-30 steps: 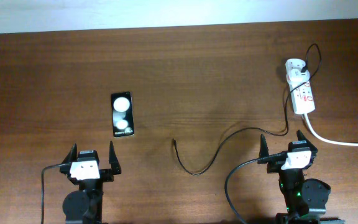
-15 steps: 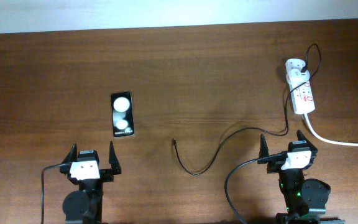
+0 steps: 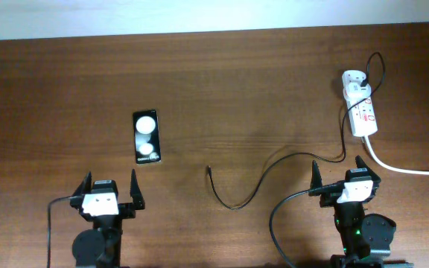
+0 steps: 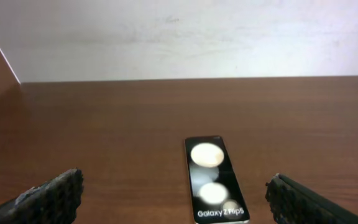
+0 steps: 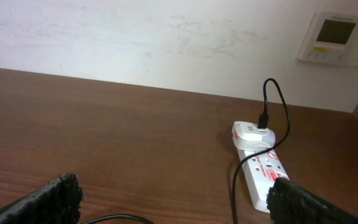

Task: Plug charger to phone and switch on socket
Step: 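Move the left gripper down over the black phone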

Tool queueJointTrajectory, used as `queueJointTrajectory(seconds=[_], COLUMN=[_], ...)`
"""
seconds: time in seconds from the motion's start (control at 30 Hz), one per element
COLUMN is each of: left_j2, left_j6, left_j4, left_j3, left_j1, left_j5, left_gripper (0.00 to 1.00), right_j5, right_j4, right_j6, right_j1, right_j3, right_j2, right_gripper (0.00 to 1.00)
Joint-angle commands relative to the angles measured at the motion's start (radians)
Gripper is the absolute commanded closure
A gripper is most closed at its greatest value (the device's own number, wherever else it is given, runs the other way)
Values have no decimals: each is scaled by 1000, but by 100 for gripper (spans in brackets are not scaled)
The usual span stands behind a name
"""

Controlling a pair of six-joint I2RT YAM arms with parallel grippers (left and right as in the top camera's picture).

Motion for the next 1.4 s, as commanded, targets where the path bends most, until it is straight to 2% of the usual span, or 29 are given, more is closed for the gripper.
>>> queueJointTrajectory(seconds=[0.0, 0.07, 0.17, 0.27, 0.37, 0.67, 0.9, 1.07, 1.1, 1.13, 1.17, 1.2, 1.23, 1.33, 1.37], left_j2=[2, 43, 200, 409, 611, 1268, 1509, 1512, 1512, 1512, 1512, 1512, 1512, 1515, 1520], left_j6=[17, 17, 17, 17, 16, 16, -18, -18, -18, -18, -18, -19, -15, -15, -52], left_j4=[-20, -20, -19, -20, -38, -414, -609, -618, -619, -618, -618, -619, -615, -618, -629], left_j3=[71, 93, 169, 294, 403, 939, 1253, 1261, 1261, 1261, 1261, 1261, 1261, 1263, 1272], left_j1=[5, 5, 5, 5, 5, 5, 5, 2, 2, 2, 2, 2, -2, -39, -50], left_j5=[17, 38, 38, 42, 117, 120, 142, 146, 146, 146, 146, 202, 254, 237, 196], left_gripper=[1, 1, 1, 1, 1, 1, 1, 1, 7, 65, 52, 1, 1, 1, 1], right_j5=[-17, -17, -17, -17, -17, -17, -17, -17, -17, -17, -17, -17, -17, -17, -17], right_j4=[-4, -4, -4, -4, -4, -4, -4, -4, -4, -4, -4, -4, -4, -4, -4], right_j6=[-3, -3, -3, -3, -3, -3, -3, -3, -3, -3, -3, -3, -3, -3, -3], right_j1=[9, 9, 9, 9, 9, 9, 9, 9, 9, 9, 9, 9, 9, 9, 9], right_j3=[-5, -5, -5, -5, -5, -5, -5, -5, -5, -5, -5, -5, -5, -5, -5], right_j2=[-7, -7, -7, -7, -7, -7, -7, -7, -7, -7, -7, -7, -7, -7, -7], right_gripper=[1, 1, 1, 1, 1, 1, 1, 1, 1, 1, 1, 1, 1, 1, 1])
